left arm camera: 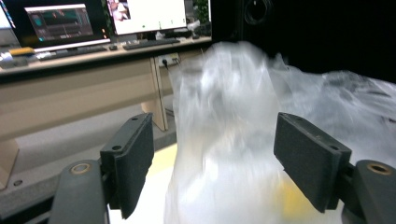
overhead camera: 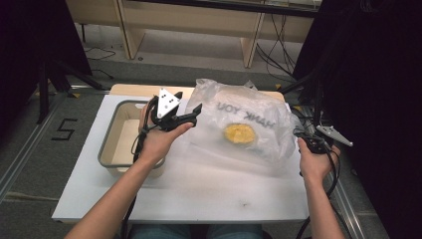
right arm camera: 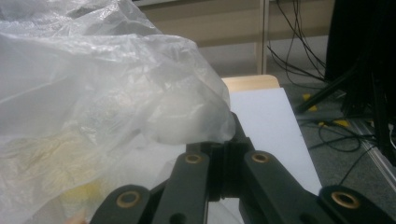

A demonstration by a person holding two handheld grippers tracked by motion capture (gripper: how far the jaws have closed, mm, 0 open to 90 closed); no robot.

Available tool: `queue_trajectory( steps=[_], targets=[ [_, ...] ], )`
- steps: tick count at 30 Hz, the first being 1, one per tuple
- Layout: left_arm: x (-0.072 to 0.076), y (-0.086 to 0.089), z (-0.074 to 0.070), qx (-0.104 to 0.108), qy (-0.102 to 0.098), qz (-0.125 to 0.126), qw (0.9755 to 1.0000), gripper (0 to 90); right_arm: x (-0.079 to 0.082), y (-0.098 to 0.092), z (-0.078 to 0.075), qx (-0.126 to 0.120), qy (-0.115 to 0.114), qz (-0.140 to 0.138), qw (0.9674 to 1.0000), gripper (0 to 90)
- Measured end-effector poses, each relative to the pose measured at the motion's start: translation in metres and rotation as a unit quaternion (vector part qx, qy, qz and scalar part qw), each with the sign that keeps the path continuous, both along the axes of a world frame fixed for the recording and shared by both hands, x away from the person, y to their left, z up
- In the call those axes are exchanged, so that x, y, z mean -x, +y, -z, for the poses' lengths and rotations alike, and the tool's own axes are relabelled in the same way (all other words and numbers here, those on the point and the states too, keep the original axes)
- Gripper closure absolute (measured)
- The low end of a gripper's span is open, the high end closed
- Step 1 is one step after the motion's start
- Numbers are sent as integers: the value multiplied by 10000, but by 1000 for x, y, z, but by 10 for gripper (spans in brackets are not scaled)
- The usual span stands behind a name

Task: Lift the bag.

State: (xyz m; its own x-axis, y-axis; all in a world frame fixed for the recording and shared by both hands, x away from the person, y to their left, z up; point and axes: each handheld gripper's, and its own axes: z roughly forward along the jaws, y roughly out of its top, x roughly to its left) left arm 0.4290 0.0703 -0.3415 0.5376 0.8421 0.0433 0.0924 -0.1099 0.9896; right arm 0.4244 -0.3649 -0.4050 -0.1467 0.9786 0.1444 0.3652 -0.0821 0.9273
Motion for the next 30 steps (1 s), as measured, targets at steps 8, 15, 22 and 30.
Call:
queue_trajectory(
  steps=[8,15,22,30],
  targets=[
    [-9,-6,29,-258,543,163,9981,393,-4,2,4,90,149,82,9998,900],
    [-18,-24,48,-556,986,202,9934,447,-7,5,12,135,313,85,9994,900],
    [-25,-31,56,-625,1111,91,9918,464,-8,4,13,169,357,69,9992,890],
    [-28,-32,59,-694,1174,71,9906,461,-6,5,12,188,330,24,9993,833]
  ],
)
